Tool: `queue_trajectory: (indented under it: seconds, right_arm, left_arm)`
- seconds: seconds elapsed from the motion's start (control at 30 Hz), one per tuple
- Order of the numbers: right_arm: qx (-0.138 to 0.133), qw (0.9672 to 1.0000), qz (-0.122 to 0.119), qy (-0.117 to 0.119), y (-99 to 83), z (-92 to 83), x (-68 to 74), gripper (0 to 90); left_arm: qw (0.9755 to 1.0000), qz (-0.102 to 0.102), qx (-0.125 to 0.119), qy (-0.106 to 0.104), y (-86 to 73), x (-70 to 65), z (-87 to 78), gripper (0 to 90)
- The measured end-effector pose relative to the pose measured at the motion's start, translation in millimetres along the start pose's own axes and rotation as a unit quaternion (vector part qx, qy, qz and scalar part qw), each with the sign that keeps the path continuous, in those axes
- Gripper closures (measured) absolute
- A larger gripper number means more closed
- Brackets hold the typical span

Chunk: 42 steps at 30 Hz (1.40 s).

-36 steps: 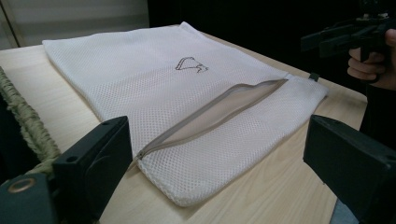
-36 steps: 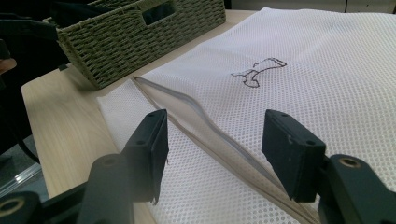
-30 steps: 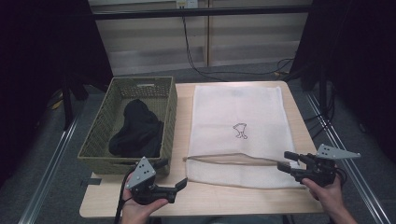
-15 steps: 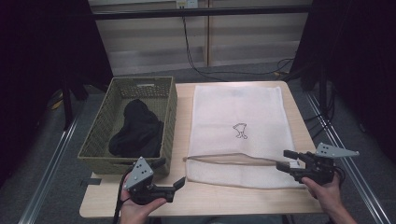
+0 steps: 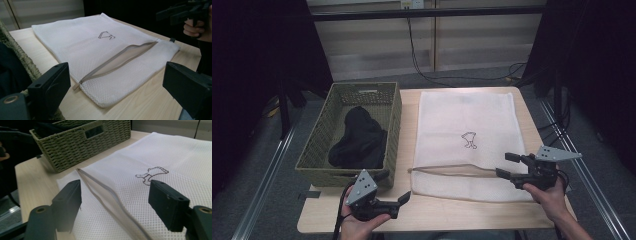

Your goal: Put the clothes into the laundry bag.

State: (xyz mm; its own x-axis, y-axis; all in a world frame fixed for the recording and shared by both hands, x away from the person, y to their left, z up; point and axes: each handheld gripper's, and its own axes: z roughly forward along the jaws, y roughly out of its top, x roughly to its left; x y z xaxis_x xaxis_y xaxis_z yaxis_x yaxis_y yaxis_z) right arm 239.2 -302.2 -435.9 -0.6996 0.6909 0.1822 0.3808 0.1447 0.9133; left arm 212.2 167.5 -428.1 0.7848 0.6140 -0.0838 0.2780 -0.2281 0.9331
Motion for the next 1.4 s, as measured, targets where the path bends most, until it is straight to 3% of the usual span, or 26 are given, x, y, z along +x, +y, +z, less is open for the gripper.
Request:
queue_trajectory:
  seconds: [0.07,0.37,0.47,0.63,0.73,0.8,0.9,1.17,1.3,1.4]
  right_arm:
    - [0.002,0.9999,-0.008,-0.011,5.0,6.3,-0.2,28.7]
    - [0.035,0.9991,-0.022,-0.003,16.6,39.0,-7.6,31.5]
    - [0.045,0.9979,-0.045,-0.008,19.3,58.1,-8.4,32.5]
    - [0.078,0.9963,-0.035,-0.011,20.7,74.7,-10.5,36.2]
    - [0.099,0.9948,-0.021,0.012,17.4,89.7,-10.3,31.8]
    - [0.113,0.993,-0.029,0.021,14.2,96.9,-9.4,31.8]
    - [0.126,0.991,-0.04,0.02,9.7,104.3,-9.8,31.8]
    - [0.136,0.9896,-0.033,0.03,1.3,113.9,-14.9,32.6]
    - [0.156,0.9861,-0.047,0.033,-5.5,122.4,-12.5,32.6]
    - [0.172,0.9833,-0.056,0.017,-12.0,127.5,-12.7,30.0]
  left_arm:
    - [1.0,0.002,-0.001,0.003,-0.7,-1.5,1.3,7.9]
    - [0.9999,-0.001,-0.01,0.012,-2.0,1.9,-0.5,6.1]
    - [0.9999,0.001,-0.008,0.014,-2.8,3.2,0.3,6.1]
    - [0.9999,0.003,-0.01,0.013,-2.9,3.2,0.7,6.0]
    - [0.9998,-0.002,-0.011,0.016,-3.3,4.3,-0.1,6.4]
    - [0.9998,-0.005,-0.008,0.015,-3.6,4.9,-0.2,7.0]
    - [0.9998,-0.004,-0.006,0.016,-3.7,6.1,-0.6,7.1]
    - [1.0,-0.002,-0.007,0.003,-3.8,5.7,0.8,7.1]
    - [1.0,0.0,-0.007,0.001,-3.5,6.4,1.4,7.1]
    - [1.0,0.003,-0.005,-0.002,-3.3,6.6,1.4,7.3]
